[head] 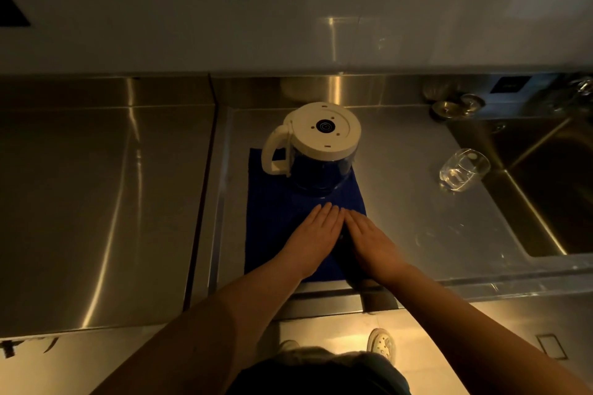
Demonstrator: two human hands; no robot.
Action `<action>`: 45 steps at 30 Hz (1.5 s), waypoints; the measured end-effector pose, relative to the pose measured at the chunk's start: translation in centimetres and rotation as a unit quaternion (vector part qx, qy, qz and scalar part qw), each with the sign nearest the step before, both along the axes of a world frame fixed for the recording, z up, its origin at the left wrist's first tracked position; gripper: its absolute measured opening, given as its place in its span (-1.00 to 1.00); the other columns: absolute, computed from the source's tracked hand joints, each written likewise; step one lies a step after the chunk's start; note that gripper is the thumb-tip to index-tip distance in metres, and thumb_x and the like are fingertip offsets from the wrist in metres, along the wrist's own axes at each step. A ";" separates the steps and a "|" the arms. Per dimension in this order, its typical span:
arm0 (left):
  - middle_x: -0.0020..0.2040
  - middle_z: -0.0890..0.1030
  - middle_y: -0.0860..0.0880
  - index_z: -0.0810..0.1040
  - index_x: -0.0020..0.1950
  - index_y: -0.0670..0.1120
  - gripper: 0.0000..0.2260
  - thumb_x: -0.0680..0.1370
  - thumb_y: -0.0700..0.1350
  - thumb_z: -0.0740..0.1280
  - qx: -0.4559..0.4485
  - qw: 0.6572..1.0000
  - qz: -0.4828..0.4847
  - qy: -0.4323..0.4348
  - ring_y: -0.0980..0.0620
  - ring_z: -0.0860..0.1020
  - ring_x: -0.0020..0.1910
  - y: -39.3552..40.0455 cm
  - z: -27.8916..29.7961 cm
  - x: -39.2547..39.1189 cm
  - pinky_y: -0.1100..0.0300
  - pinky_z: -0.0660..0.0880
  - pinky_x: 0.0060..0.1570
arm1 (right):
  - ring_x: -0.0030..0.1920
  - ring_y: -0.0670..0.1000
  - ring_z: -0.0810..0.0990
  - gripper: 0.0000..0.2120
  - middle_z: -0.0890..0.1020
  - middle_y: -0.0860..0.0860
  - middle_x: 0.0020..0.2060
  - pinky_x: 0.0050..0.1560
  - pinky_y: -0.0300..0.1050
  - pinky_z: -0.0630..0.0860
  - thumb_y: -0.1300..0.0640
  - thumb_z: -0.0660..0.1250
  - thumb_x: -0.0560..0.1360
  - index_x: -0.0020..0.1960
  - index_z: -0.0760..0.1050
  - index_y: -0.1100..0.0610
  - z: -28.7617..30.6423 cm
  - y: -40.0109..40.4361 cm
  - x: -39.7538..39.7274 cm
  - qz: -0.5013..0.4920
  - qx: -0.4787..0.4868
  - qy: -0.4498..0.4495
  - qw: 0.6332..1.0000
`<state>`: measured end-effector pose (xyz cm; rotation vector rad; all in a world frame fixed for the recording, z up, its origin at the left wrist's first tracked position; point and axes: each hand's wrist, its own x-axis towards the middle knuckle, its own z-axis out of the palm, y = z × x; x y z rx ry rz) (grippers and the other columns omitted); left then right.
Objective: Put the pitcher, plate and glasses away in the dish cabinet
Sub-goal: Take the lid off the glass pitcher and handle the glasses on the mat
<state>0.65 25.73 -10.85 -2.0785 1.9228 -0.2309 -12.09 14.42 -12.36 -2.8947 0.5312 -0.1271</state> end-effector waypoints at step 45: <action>0.54 -0.13 -0.19 -0.35 0.43 -0.24 -0.25 0.59 -0.13 0.23 -0.114 0.979 0.087 0.144 -0.10 -0.07 0.51 1.2 0.2 1.8 0.13 -0.15 0.42 | 0.36 0.05 0.36 -0.40 0.40 0.09 0.36 0.32 -0.18 0.30 0.18 0.47 0.40 0.37 0.32 0.16 5.2 0.6 3.4 0.041 0.096 -0.087 0.991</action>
